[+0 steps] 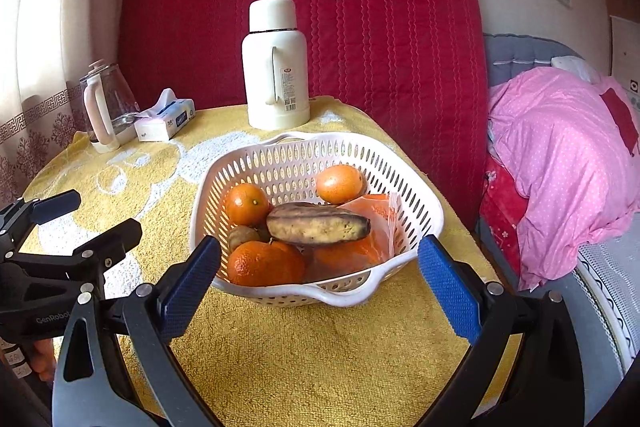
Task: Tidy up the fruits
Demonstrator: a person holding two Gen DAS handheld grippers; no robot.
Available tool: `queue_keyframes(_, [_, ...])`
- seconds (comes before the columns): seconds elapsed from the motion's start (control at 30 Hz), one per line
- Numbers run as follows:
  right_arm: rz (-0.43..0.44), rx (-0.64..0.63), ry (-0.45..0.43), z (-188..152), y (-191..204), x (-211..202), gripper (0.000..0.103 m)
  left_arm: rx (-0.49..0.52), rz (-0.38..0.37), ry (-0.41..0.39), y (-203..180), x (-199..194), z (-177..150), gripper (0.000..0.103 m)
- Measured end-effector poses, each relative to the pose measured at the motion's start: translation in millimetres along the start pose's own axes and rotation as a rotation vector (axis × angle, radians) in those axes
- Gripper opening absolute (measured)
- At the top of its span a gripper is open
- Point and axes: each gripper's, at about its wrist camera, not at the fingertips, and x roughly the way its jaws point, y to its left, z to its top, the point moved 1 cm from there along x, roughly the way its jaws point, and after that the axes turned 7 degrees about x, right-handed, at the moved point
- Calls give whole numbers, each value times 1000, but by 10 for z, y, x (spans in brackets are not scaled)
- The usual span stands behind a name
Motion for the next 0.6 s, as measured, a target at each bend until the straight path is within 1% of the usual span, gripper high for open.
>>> queue_keyframes(0.6, [-11,-9,0,1,15,18,100,10,21,6,-11,15,-13,98])
